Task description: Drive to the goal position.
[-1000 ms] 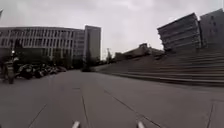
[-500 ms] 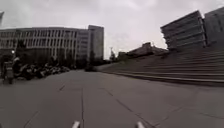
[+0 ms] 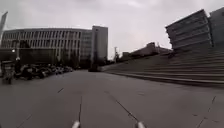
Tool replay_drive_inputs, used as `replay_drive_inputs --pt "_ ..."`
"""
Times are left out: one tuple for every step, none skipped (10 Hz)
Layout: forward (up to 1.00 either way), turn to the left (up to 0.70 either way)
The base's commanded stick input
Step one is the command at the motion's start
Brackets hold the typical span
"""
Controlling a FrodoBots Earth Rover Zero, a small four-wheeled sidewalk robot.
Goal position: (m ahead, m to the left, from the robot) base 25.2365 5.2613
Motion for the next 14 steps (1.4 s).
replay_drive_inputs --pt "0.60 0.15" --pt "0.60 0.15" --pt "0.60 0.15" --pt "0.60 0.15" --pt "0.60 0.00" --pt "0.60 0.00" --pt "0.60 0.00" --pt "0.60 0.00" --pt "0.60 0.00" --pt "0.60 0.00" --pt "0.60 0.00" --pt "0.60 0.00" --pt "0.60 0.00" --pt "0.60 0.00"
